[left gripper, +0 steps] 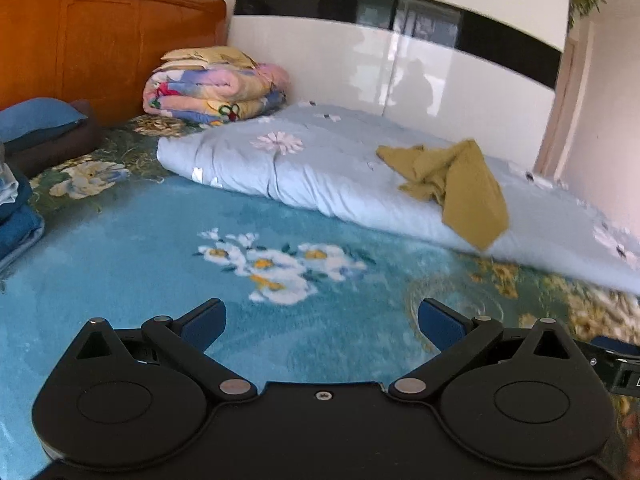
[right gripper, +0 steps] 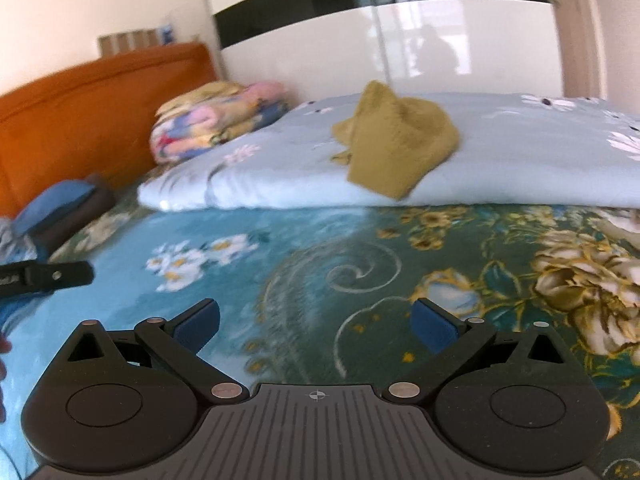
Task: Fold clothes
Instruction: 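Approach the yellow knit sweater on the pillow with both open grippers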
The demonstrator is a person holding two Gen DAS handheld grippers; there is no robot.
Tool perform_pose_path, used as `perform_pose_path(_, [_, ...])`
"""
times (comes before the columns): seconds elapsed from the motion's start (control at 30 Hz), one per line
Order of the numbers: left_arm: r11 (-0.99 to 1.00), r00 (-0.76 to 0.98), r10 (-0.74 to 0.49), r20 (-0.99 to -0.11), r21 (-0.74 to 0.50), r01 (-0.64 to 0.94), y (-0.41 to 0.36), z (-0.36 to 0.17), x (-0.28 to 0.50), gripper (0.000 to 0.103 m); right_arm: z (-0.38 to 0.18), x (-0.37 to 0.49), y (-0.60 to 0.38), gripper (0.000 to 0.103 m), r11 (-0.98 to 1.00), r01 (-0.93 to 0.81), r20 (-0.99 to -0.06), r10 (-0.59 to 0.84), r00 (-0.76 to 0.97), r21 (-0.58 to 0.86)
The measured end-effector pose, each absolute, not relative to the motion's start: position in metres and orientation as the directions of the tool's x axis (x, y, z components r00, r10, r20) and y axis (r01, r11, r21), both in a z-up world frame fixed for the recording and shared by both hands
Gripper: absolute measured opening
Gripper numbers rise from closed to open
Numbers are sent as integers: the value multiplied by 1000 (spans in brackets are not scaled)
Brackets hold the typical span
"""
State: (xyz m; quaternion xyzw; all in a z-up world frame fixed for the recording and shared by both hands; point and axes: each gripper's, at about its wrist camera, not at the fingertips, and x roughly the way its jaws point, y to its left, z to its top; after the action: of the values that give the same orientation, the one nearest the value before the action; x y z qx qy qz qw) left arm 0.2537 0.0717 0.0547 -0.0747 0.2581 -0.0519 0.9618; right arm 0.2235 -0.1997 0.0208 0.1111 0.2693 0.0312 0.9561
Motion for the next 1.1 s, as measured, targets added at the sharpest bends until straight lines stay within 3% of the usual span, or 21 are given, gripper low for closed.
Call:
perform_pose_path(0.17, [990, 874, -116, -472, -127, 63, 73, 54, 266, 101, 17, 237, -211, 103, 956, -25, -461, 165, 872, 293])
perform_pose_path(0.47, [986, 898, -158, -411, -109, 124, 73, 44, 287, 101, 16, 263, -204, 103, 960, -101, -410, 205, 889, 261])
perform_pose_path(0.67, [982, 866, -189, -463, -79, 172, 67, 37, 311, 101, 12, 287, -211, 103, 955, -41, -428, 169, 888, 294])
perform_pose_path(0.87, [977, 883, -212, -419, -90, 192, 68, 30, 322, 101, 7, 317, -222, 103, 960, -9, -456, 141, 879, 279])
perform_pose_path(1.1, [976, 875, -210, -435, -43, 213, 57, 26, 345, 101, 5, 360, -225, 103, 973, 42, -461, 69, 885, 227])
